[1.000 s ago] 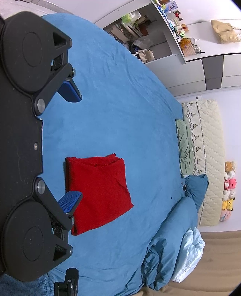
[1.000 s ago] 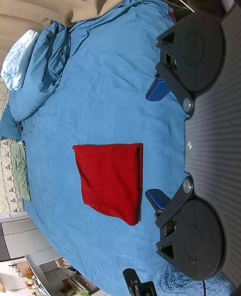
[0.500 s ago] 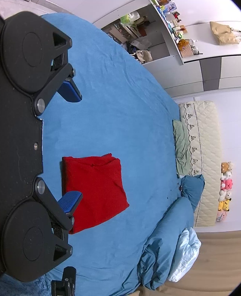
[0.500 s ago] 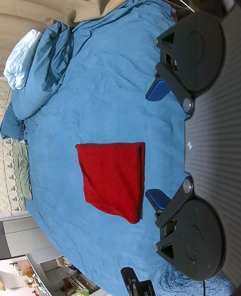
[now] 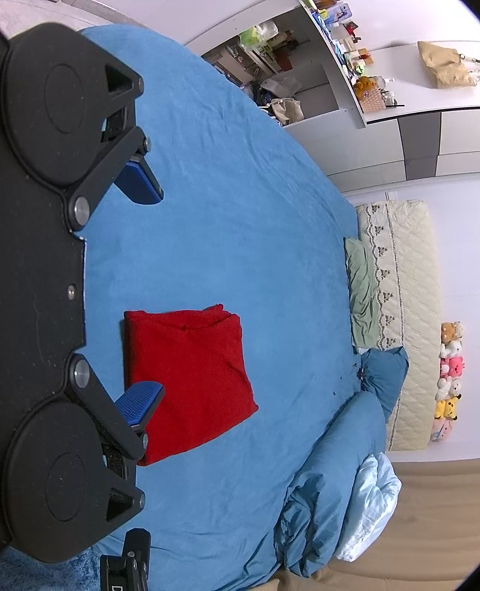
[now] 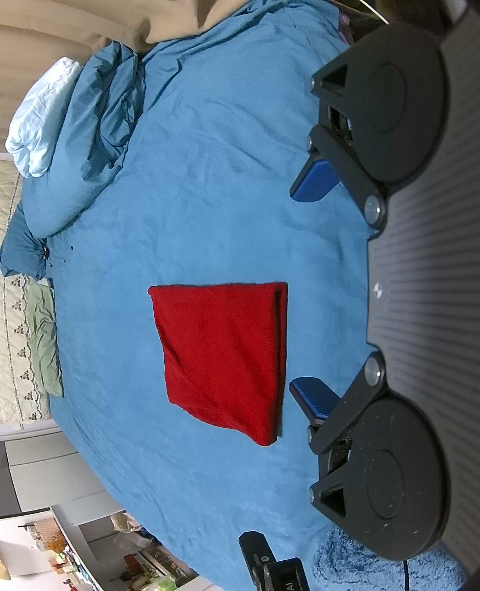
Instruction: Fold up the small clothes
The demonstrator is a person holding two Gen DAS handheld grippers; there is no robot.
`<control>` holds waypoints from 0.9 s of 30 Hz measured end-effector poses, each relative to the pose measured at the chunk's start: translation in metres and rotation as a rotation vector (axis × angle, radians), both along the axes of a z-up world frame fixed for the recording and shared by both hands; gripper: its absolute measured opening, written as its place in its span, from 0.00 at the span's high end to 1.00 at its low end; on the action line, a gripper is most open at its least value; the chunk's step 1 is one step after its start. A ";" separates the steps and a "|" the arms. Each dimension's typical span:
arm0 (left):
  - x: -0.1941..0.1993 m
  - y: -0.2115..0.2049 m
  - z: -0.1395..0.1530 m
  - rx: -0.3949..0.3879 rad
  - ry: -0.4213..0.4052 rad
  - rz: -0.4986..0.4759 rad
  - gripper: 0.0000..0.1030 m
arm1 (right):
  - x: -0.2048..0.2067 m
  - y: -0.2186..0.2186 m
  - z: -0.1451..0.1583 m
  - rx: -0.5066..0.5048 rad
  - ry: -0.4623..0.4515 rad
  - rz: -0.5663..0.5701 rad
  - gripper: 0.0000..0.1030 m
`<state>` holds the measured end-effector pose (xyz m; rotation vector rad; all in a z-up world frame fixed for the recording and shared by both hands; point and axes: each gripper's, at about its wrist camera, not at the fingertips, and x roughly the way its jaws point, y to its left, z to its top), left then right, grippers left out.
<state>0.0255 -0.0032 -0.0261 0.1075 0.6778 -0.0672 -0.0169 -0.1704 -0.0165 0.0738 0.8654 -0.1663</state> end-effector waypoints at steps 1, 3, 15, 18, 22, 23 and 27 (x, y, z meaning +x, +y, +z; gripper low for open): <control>0.000 0.000 0.000 0.000 0.000 -0.001 0.00 | 0.000 0.000 0.000 -0.001 -0.001 -0.001 0.00; 0.001 0.001 0.000 -0.001 -0.001 -0.001 0.00 | 0.000 0.001 0.000 0.001 0.000 -0.002 0.00; 0.000 -0.001 0.000 -0.008 -0.006 0.002 0.00 | -0.001 0.001 0.001 -0.005 -0.002 -0.005 0.00; 0.000 -0.001 -0.001 -0.009 0.000 0.007 0.00 | -0.001 0.000 0.001 0.000 -0.002 -0.005 0.00; 0.001 -0.001 -0.001 -0.005 -0.002 0.006 0.00 | -0.001 0.001 0.001 -0.003 -0.002 -0.005 0.00; 0.000 -0.001 -0.001 -0.004 -0.004 0.003 0.00 | -0.001 0.001 0.001 -0.002 -0.001 -0.005 0.00; -0.001 -0.001 -0.001 -0.007 -0.010 0.000 0.00 | -0.001 0.001 0.000 0.002 0.000 -0.008 0.00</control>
